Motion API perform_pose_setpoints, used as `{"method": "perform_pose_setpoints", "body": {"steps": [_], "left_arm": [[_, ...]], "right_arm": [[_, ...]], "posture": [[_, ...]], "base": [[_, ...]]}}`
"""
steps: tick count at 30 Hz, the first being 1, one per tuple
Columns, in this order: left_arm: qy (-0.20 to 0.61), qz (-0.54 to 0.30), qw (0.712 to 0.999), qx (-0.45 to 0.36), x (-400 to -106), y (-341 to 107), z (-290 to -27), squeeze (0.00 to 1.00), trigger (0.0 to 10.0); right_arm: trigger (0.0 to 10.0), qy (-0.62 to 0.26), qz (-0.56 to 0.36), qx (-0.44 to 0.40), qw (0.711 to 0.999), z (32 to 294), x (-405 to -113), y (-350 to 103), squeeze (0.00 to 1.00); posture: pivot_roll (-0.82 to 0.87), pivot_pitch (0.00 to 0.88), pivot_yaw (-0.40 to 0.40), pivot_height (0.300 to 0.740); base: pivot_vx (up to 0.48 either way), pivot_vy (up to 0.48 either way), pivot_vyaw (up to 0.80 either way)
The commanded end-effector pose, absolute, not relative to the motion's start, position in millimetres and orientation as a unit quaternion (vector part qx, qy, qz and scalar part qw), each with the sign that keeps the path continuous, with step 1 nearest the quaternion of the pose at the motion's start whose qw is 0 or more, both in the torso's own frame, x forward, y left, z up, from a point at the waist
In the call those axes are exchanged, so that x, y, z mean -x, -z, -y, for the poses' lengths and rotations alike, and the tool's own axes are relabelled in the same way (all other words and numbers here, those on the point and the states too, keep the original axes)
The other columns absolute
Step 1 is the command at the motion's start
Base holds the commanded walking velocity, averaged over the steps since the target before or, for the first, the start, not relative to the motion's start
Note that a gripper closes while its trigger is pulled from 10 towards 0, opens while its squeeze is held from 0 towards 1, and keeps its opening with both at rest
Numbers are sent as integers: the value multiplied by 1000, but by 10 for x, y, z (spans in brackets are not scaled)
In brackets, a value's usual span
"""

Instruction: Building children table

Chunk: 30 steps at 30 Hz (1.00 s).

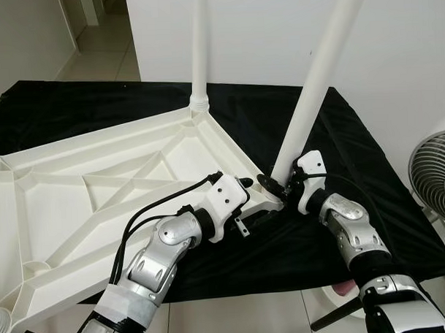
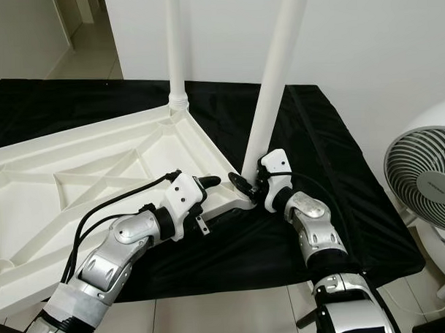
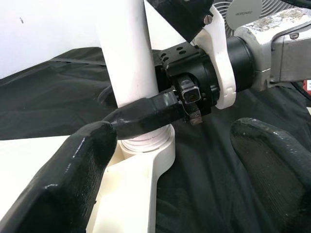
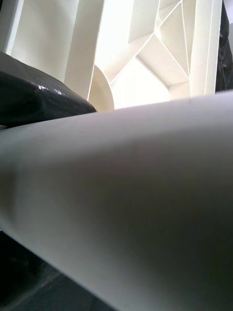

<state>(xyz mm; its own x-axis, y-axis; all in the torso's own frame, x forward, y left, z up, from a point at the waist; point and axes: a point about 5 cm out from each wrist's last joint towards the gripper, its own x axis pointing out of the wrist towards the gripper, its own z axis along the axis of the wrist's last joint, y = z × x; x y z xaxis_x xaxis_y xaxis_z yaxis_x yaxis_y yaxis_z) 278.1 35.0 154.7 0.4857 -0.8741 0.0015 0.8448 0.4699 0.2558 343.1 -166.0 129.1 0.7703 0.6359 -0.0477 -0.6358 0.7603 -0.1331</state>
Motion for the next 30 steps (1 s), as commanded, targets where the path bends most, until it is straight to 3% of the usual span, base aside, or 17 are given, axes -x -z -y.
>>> {"method": "perform_pose_setpoints", "body": {"steps": [1,6,7,8,21,26,27,29,30], "left_arm": [[507,66,852,-115,-2798,-1552,-337,0,10000],[508,66,851,-114,-2788,-1546,-326,0,10000],[509,66,851,-113,-2780,-1543,-321,0,10000],[510,66,850,-113,-2772,-1538,-316,0,10000],[518,60,847,-109,-2708,-1498,-303,0,10000],[519,58,846,-107,-2691,-1482,-294,0,10000],[520,58,846,-106,-2687,-1478,-286,0,10000],[520,58,846,-106,-2687,-1478,-286,0,10000],[520,58,846,-105,-2685,-1476,-280,0,10000]], "right_arm": [[0,-354,-21,84,931,1683,-3416,-1233,0],[0,-361,-31,86,928,1712,-3387,-1173,0],[667,-356,-32,81,931,1712,-3376,-1154,0],[10000,-343,-28,76,936,1702,-3374,-1148,0],[10000,-165,-28,18,986,1546,-3350,-1044,0],[10000,-45,-27,-9,999,1521,-3253,-990,0],[10000,12,-34,-11,999,1521,-3199,-962,0],[10000,12,-34,-11,999,1521,-3199,-962,0],[10000,52,-36,-10,998,1525,-3166,-955,0]], "posture": [[127,6,-50,740],[123,4,-50,740],[121,3,-52,740],[119,6,-52,740],[113,16,-53,740],[109,15,-59,740],[106,13,-61,740],[106,13,-61,740],[107,9,-65,740]], "base": [[0,0,0],[0,0,0],[0,0,0],[0,0,0],[0,0,0],[0,0,0],[0,0,0],[0,0,0],[0,0,0]]}}
